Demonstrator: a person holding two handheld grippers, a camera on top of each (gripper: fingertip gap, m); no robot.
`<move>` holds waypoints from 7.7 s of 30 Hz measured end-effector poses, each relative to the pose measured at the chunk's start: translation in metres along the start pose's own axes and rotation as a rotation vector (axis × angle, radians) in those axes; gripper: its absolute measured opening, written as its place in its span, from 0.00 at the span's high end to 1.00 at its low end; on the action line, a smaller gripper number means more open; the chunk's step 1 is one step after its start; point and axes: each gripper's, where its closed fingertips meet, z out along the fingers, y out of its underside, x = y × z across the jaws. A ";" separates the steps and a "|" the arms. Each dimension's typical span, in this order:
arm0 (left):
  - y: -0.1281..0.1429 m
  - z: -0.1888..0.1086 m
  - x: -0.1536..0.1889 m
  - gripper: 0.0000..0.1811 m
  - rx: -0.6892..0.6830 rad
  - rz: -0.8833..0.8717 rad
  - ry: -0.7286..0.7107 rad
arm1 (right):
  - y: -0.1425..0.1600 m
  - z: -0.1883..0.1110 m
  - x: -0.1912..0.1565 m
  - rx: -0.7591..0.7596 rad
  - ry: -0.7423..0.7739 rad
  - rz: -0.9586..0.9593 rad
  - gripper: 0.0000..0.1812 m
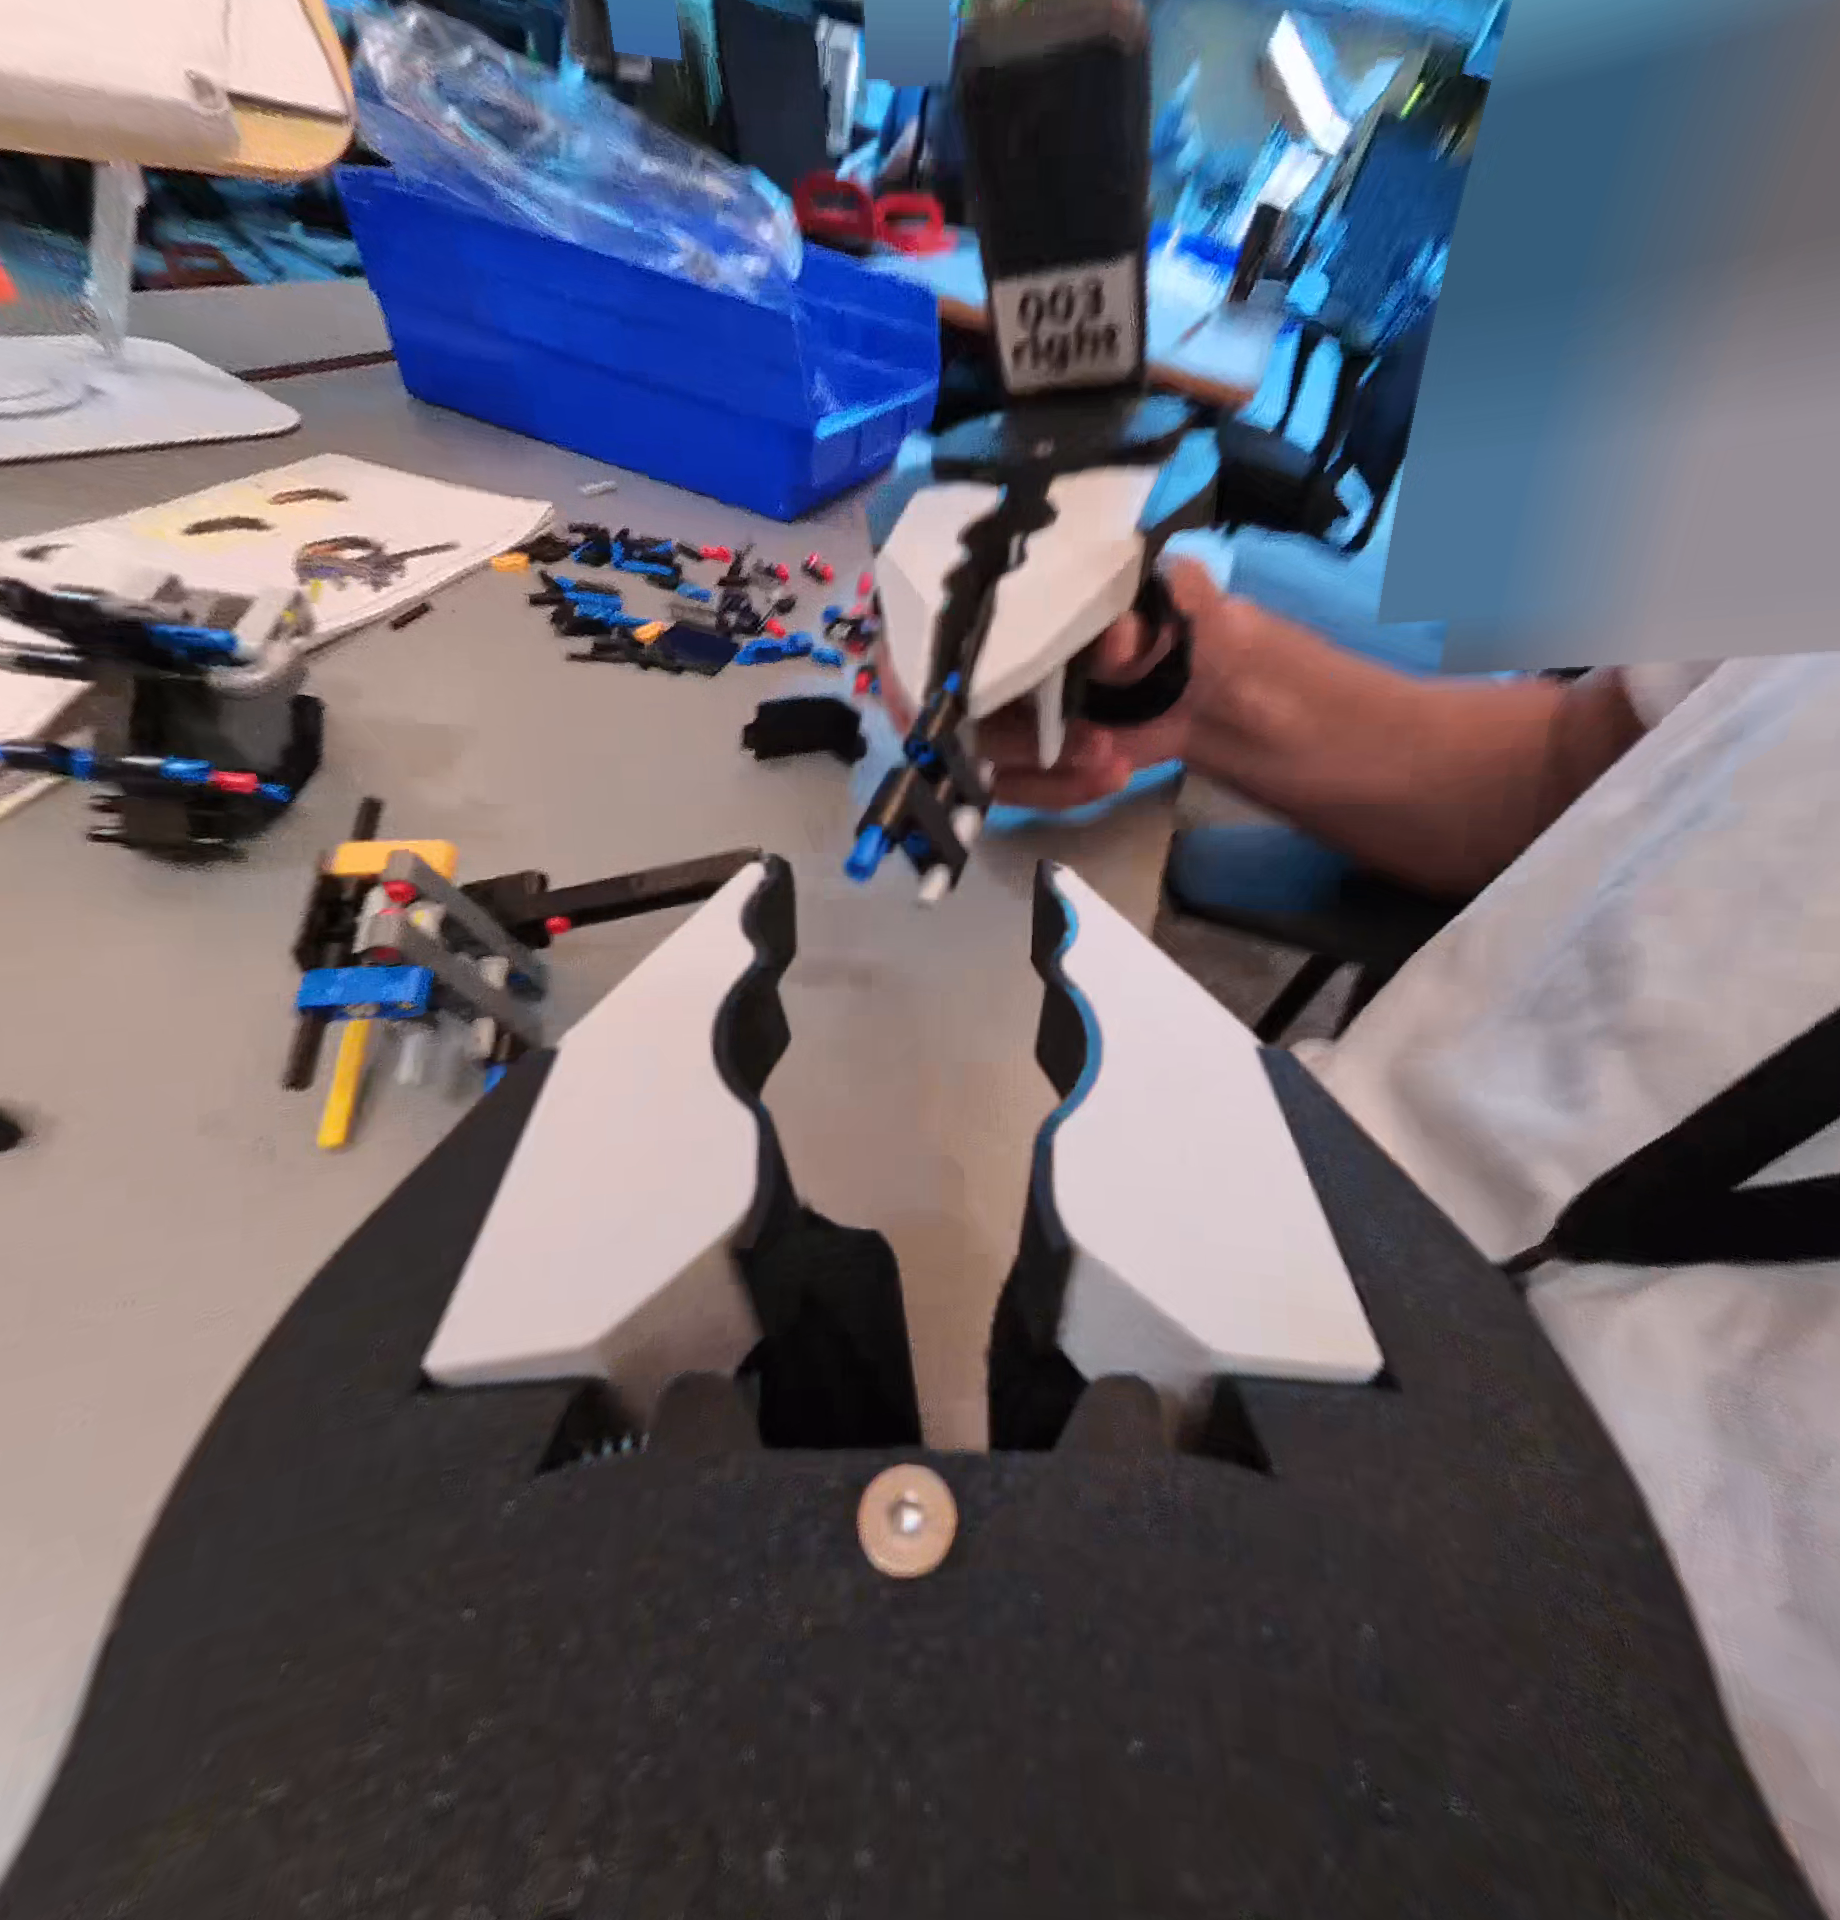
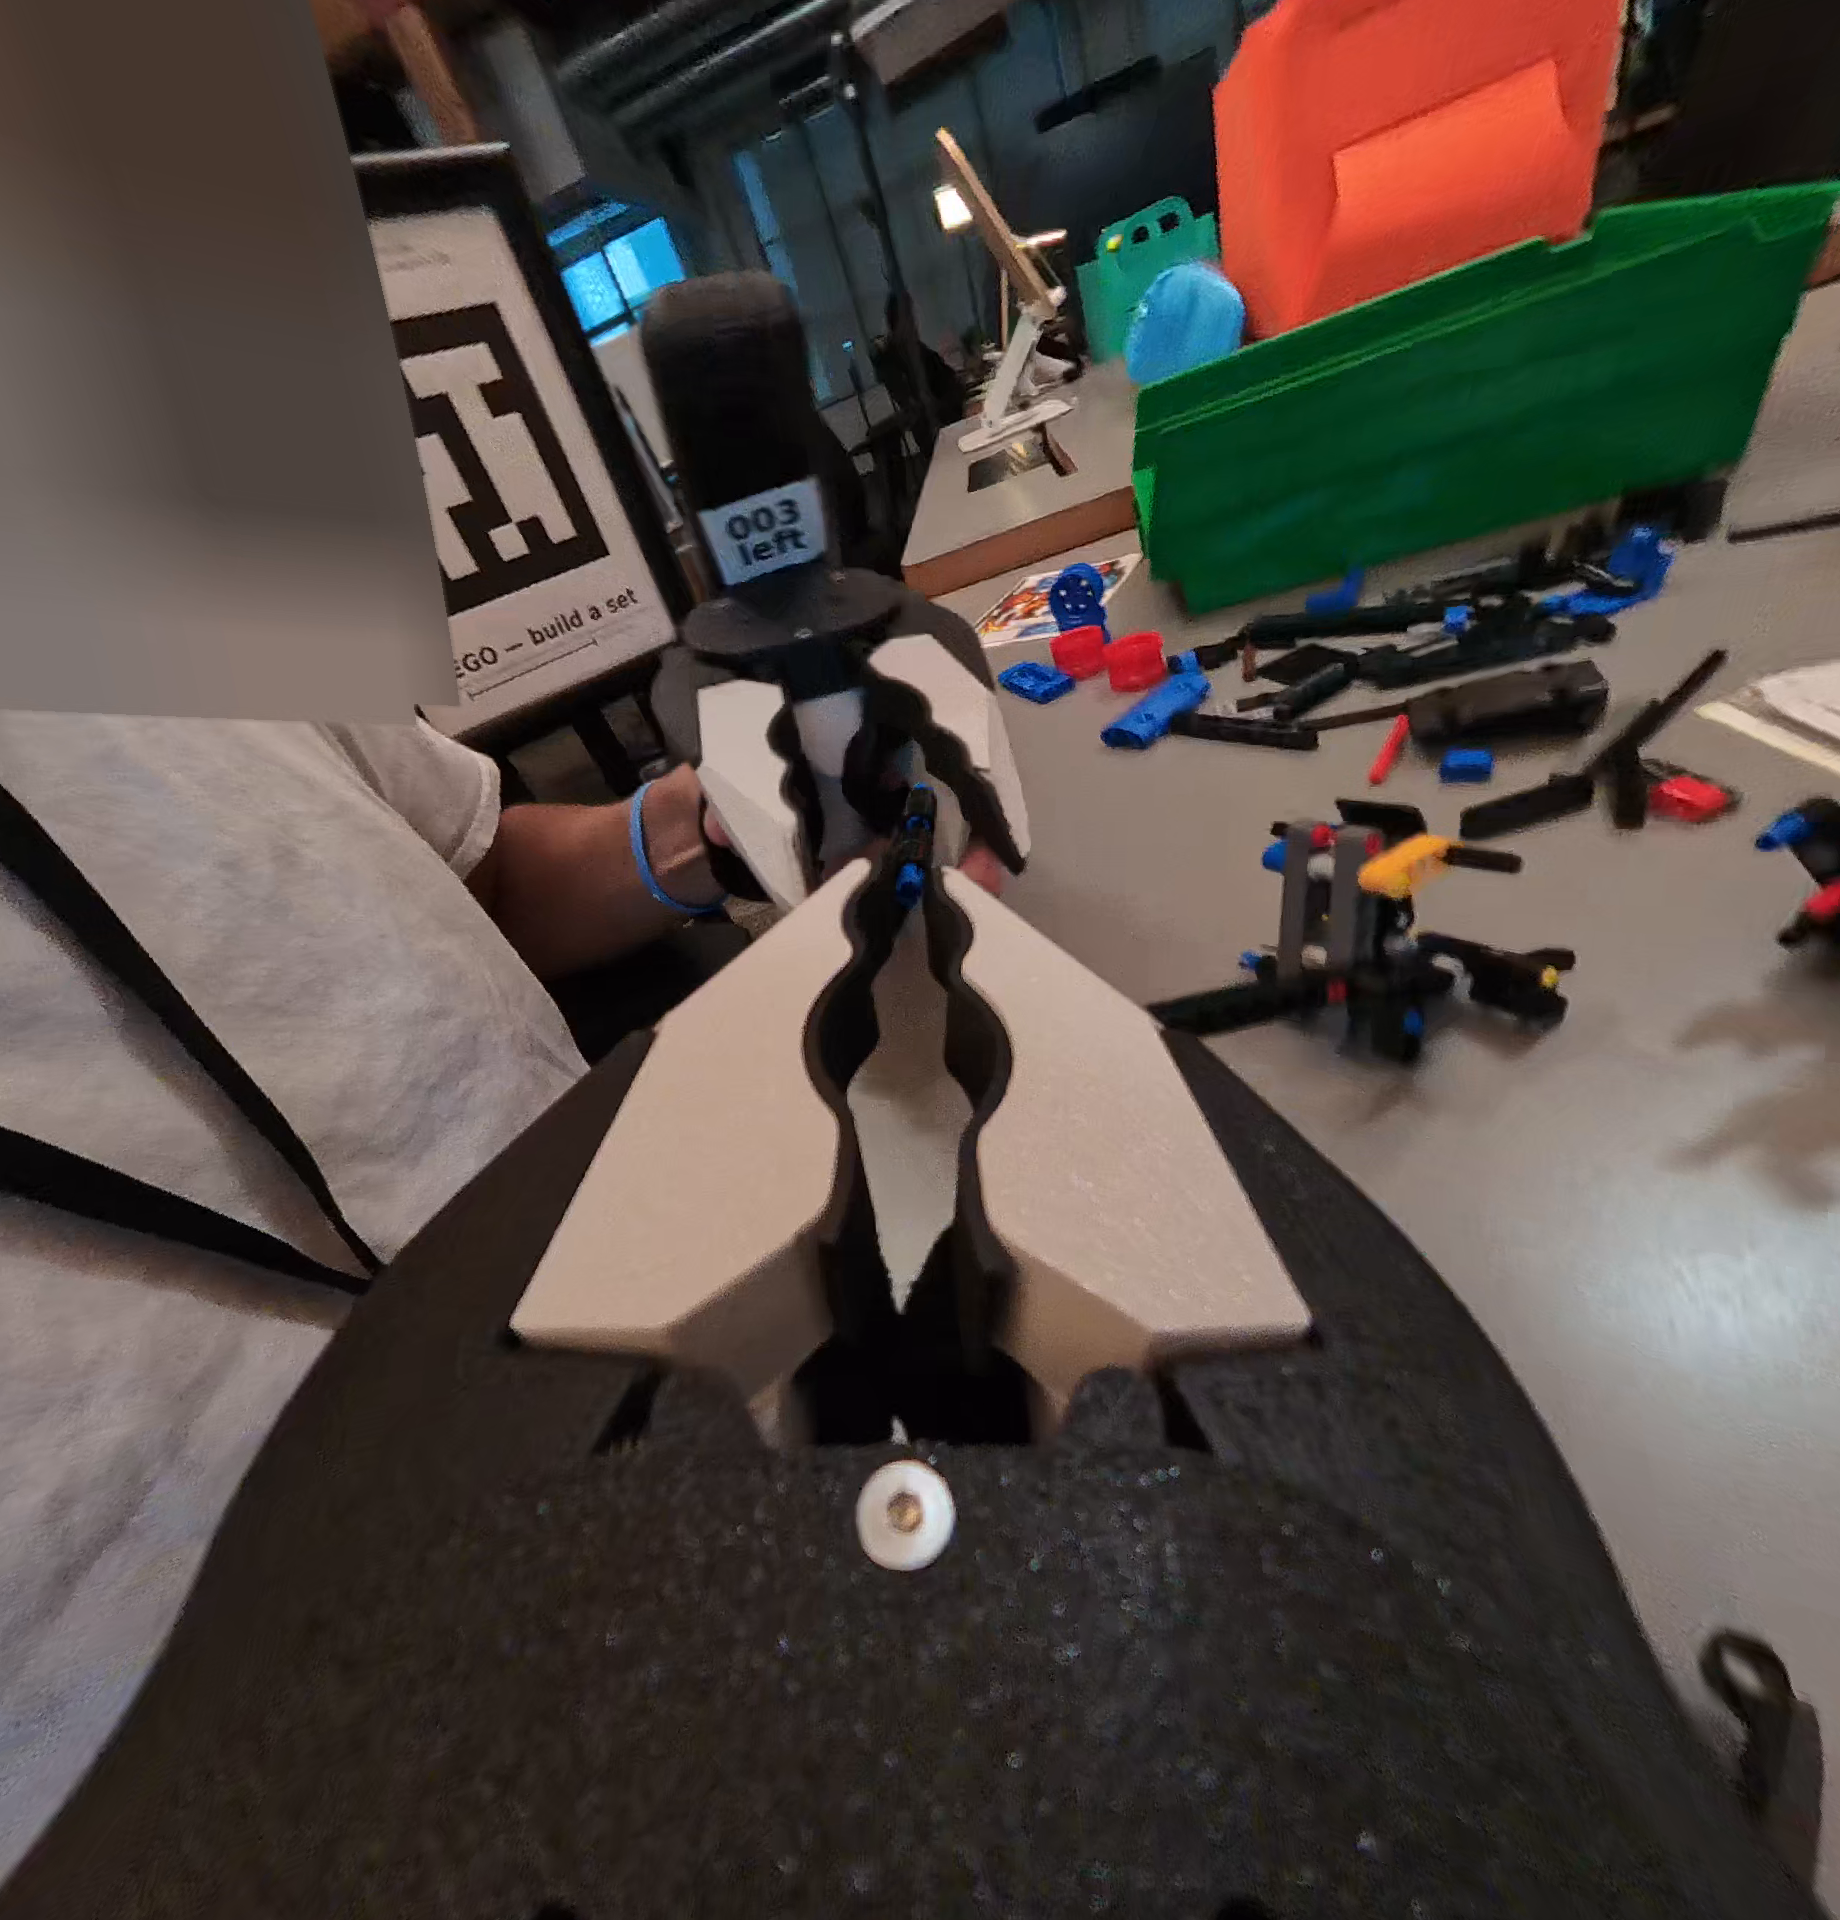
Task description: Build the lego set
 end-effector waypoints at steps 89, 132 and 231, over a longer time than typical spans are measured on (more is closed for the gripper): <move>-0.012 -0.053 -0.040 0.97 0.161 -0.249 -0.044 | 0.043 0.021 0.093 -0.542 -0.051 -1.125 0.90; -0.075 -0.025 -0.072 0.97 0.291 -0.678 -0.017 | -0.064 0.041 0.055 -0.158 -0.096 -0.948 0.96; -0.063 -0.018 -0.053 0.98 0.324 -0.783 0.208 | -0.054 0.034 0.042 -0.238 -0.123 -0.939 0.96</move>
